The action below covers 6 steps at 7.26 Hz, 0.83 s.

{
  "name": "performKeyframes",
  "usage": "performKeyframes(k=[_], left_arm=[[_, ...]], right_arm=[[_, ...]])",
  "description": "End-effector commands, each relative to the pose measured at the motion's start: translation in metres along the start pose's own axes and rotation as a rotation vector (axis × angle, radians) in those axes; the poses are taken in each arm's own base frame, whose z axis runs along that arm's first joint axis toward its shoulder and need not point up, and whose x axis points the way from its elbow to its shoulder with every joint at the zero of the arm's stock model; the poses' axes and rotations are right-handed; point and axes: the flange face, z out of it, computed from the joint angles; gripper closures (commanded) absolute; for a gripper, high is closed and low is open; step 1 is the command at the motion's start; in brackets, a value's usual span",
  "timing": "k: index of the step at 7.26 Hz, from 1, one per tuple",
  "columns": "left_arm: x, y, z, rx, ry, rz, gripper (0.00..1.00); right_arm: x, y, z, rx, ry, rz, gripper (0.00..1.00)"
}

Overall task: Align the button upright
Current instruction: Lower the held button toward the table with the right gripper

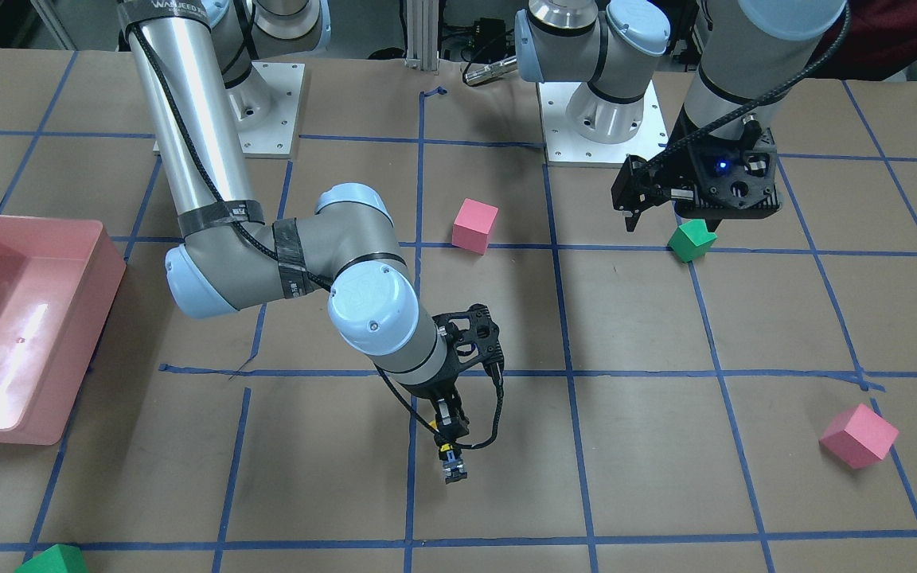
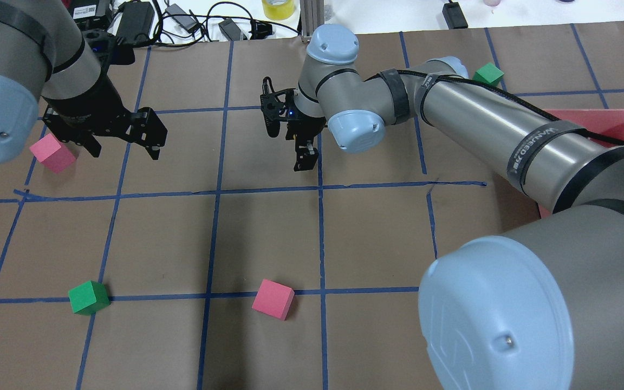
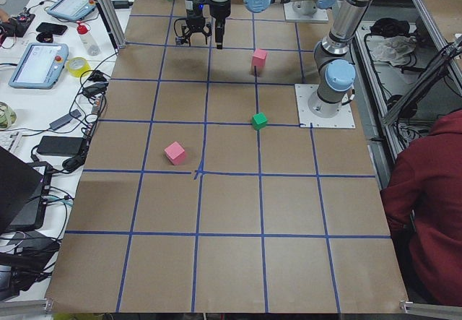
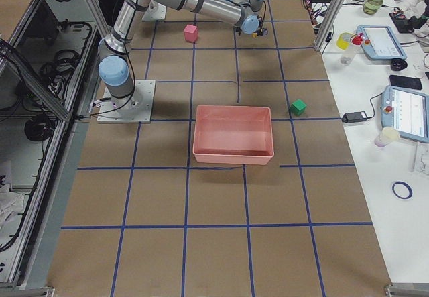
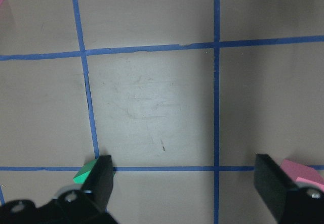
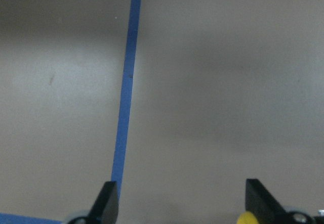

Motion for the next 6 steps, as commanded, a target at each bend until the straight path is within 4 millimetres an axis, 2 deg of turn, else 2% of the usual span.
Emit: performKeyframes(k=[1, 2, 3, 4, 5, 6], left_arm=[[0.0013, 0.0023, 0.0114, -0.014, 0.000, 0.001, 0.00], [0.0017, 0.0031, 0.0143, -0.018, 0.000, 0.003, 0.00], [0.0017, 0.0031, 0.0143, -0.018, 0.000, 0.003, 0.00], [0.0017, 0.0031, 0.0143, -0.018, 0.000, 0.003, 0.00], [0.0017, 0.0031, 0.0143, -0.018, 0.000, 0.002, 0.00], [0.0025, 0.0034, 0.0150, -0.020, 0.000, -0.001, 0.00]], right_arm=[[0.0037, 0.0015, 0.0007, -0.018, 0.030, -0.125, 0.00], [0.0049, 0.0020, 0.0016, -0.022, 0.038, -0.191, 0.13], [0.0060, 0.0046, 0.0013, -0.049, 0.039, -0.168, 0.47], [0.0066, 0.0080, 0.0005, -0.084, 0.042, -0.087, 0.67], [0.0075, 0.0077, 0.0003, -0.081, 0.045, -0.039, 0.71], [0.0103, 0.0053, -0.0056, -0.077, 0.059, -0.029, 0.51]])
